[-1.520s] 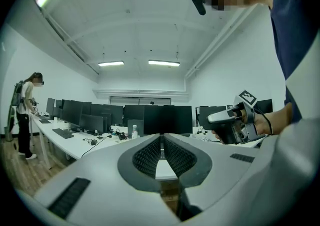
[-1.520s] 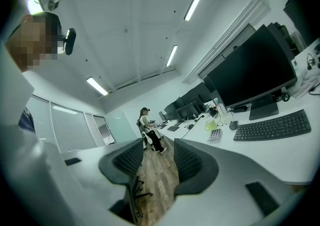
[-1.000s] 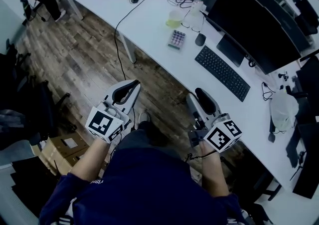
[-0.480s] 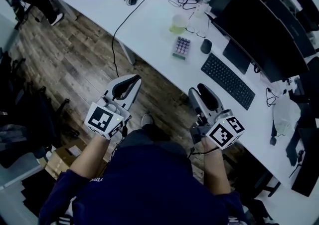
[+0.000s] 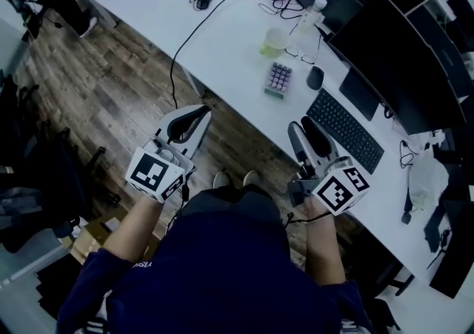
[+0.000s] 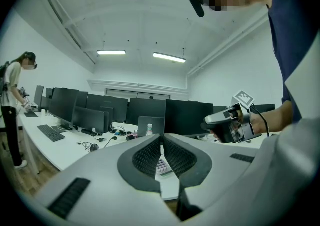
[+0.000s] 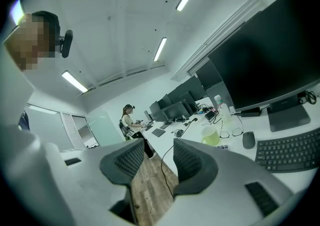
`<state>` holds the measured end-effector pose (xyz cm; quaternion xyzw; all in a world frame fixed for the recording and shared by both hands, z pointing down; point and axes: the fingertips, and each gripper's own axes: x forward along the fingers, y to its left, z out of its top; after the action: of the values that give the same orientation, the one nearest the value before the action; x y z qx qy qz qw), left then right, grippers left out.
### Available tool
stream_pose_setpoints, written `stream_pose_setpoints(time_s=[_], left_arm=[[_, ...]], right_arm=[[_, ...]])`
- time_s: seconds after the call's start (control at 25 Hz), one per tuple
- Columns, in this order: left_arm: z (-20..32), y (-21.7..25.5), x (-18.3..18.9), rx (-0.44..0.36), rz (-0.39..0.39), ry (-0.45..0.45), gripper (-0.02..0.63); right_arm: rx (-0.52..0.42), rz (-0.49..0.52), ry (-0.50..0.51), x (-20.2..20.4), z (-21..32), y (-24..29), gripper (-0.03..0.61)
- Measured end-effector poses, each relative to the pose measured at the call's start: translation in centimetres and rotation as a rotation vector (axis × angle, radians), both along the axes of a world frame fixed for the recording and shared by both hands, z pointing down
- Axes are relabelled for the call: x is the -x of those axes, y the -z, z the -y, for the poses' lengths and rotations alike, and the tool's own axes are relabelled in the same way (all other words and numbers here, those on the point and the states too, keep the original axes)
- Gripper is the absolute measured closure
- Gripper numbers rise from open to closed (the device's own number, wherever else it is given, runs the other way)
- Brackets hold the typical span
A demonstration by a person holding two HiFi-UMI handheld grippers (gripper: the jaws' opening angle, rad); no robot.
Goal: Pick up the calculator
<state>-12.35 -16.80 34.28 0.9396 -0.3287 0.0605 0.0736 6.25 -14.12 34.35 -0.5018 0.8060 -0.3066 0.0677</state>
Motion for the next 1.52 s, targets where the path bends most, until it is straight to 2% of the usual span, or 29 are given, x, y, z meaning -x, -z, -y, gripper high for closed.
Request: stream_pose_setpoints(time_s=[0.28,0.56,1.08,1.52], left_arm=[[2.5,-1.1,-1.0,0.026,0.020,0.017,0.572],[5.1,-3.6,-2.4,0.080,0.054,0.061,0.571],[9.7,-9.7,-6.1,0.184,0.129,0.125,0.571],[11.0,-13.3,-7.1,0.252,0.158,0.152,0.572]], right_arm=[[0.036,0.006,0.005,-1.4,3.1,-1.7,0.396],[0.104,0.023,0.054,-2.8,6.5,-5.3,0.397],[0.326,0.079,0.116,-6.0,11.2,-15.5,0.399],[0.492,0.141,0.121,-6.2,11.9,-22.7,0.405]])
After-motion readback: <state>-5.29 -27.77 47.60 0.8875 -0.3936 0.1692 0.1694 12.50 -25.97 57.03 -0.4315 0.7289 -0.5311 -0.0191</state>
